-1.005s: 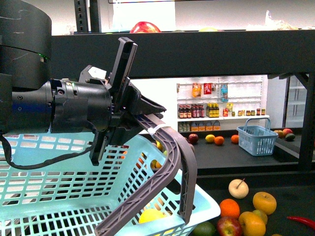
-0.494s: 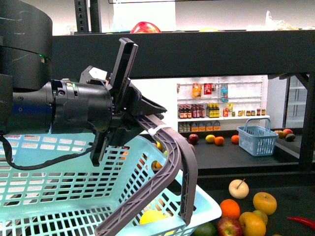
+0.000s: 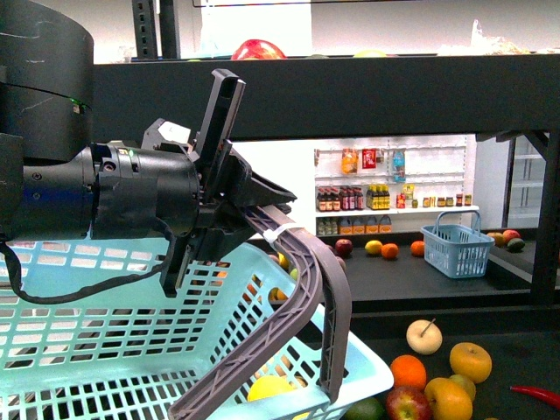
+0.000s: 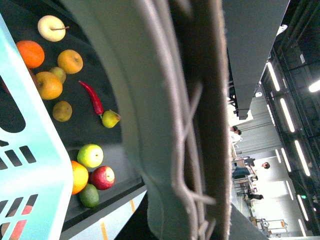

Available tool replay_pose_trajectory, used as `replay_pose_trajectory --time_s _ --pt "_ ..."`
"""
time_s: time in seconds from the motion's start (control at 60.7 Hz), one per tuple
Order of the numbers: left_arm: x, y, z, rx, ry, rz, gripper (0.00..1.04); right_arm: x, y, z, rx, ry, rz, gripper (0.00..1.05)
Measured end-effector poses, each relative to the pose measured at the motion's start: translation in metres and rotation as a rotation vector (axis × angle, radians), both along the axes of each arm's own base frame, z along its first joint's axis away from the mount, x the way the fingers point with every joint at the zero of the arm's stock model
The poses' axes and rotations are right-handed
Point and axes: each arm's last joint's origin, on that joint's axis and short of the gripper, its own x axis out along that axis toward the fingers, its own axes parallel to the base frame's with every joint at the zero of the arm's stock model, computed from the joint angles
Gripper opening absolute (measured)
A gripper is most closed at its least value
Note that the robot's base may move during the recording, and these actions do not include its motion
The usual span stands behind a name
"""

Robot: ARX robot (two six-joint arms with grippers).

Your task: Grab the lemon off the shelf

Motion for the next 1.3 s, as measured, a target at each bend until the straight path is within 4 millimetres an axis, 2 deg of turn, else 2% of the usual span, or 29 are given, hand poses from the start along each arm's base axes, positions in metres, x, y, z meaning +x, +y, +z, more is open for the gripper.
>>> replay_pose_trajectory --time_s 0.362,0.461,0.494,0.676,0.807,0.989,1.17,1.302 --pt "0.000 0.000 0.000 0.001 -0.001 0.000 0.08 0.000 0.000 0.000 0.000 0.000 0.000 0.69" --pt "0.000 0.000 0.000 0.000 -0.001 0.000 0.08 0.000 0.000 0.000 0.000 0.000 0.000 0.94" --pt "0.000 0.000 0.000 0.001 -0.001 0.000 0.08 0.000 0.000 0.000 0.001 0.000 0.000 0.99" --pt "0.005 0.005 -0.002 0.035 0.034 0.208 0.08 0.000 0.000 0.000 0.001 0.000 0.000 0.97" --pt "0.013 0.025 0.006 -0.033 -0.018 0.326 0.08 0.000 0.000 0.000 0.001 0.000 0.000 0.97" --pt "0.024 0.072 0.020 -0.181 -0.070 0.492 0.08 0.000 0.000 0.000 0.001 -0.001 0.003 0.97" --pt "0.027 0.130 0.034 -0.357 -0.140 0.611 0.08 0.000 0.000 0.000 0.001 -0.001 0.003 0.97" --pt "0.025 0.167 0.034 -0.401 -0.170 0.673 0.08 0.000 0.000 0.000 0.001 -0.001 0.003 0.97"
